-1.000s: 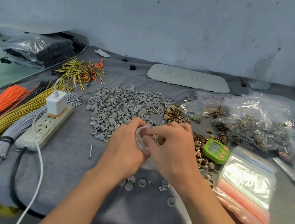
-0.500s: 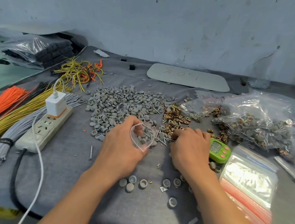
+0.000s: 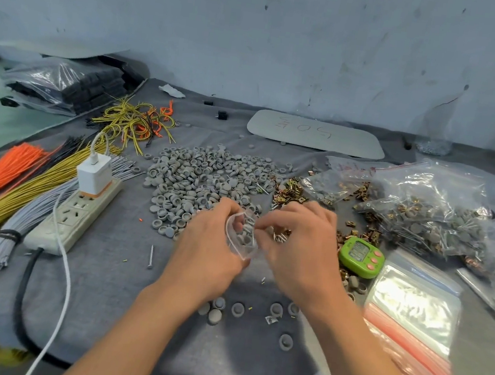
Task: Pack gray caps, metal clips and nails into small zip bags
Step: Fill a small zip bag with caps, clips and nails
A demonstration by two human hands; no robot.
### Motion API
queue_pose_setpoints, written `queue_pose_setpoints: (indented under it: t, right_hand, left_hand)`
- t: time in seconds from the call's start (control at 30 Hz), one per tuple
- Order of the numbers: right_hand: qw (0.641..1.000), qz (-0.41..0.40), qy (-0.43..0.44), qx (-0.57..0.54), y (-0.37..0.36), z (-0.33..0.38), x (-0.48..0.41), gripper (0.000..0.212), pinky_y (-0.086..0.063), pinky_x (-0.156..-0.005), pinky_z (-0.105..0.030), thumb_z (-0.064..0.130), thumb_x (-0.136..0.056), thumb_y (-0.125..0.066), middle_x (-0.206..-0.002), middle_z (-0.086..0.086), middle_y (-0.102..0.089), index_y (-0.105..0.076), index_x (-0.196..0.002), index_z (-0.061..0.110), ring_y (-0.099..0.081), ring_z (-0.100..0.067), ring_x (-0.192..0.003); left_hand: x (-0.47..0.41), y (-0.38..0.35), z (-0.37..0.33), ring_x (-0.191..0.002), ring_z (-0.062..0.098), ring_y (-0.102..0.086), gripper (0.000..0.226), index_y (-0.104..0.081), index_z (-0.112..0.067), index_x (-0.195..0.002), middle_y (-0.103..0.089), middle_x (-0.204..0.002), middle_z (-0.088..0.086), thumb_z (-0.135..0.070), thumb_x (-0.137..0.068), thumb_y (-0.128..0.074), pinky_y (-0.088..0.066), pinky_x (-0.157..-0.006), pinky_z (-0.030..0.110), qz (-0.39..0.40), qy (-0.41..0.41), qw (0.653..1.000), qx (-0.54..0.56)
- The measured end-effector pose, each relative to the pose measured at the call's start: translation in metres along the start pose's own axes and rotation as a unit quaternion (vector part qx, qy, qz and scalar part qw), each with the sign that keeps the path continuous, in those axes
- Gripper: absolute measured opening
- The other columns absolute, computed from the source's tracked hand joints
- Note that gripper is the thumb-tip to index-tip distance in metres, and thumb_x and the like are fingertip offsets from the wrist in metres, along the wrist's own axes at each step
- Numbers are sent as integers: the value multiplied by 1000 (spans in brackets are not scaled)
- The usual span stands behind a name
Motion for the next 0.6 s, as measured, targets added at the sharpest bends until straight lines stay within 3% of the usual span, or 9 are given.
queue_pose_setpoints:
  t: [0.13,0.27,0.37,0.47,0.6]
  right_hand:
    - [995,36,94,25,-15,23,5,7,-35,-89,-38,33,-81,-86,-80,17,-66,-84,-87,37,-47,-14,-85]
    - [997,-18,14,-75,-3,-2,-1,13,-36,-87,-32,30,-80,-87,-76,22,-63,-82,-90,37,-49,-11,-86]
    - [994,-63,-74,43,17,-41,-9,6,-26,-88,-31,32,-87,-80,-80,22,-64,-81,-92,36,-50,-14,-92]
    - [969,25,-160,184,9,-77,-7,7,-22,-91,-36,35,-91,-73,-97,9,-72,-80,-93,36,-49,-22,-104]
    - [948,101,-167,253,-12,-85,-3,15,-28,-97,-40,45,-91,-69,-99,3,-73,-78,-96,34,-52,-24,-108]
  left_hand:
    - [1,-4,-3,-86,18,-54,41,-47,-39,-97,-62,-89,-12,-28,-72,-78,-41,-65,36,5,-22,1000,-13]
    - [1,-3,1,-90,15,-57,43,-48,-40,-99,-64,-93,-14,-31,-72,-80,-43,-67,33,7,-15,1000,-9]
    - [2,3,3,-92,6,-58,41,-50,-41,-101,-67,-99,-20,-38,-74,-81,-42,-72,21,-4,-14,1000,13]
    - [1,5,4,-90,3,-57,44,-51,-40,-103,-67,-99,-22,-35,-74,-84,-34,-68,11,-7,-11,1000,18]
    - [1,6,3,-89,4,-56,45,-49,-40,-100,-66,-99,-21,-32,-74,-85,-35,-67,11,-7,-13,1000,12]
Point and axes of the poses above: each hand's wrist, its own x-axis away from the middle knuckle, its own y-axis out of the back of the hand, z = x × y, the point moved 10 cm from there along -x, towards the middle knuckle
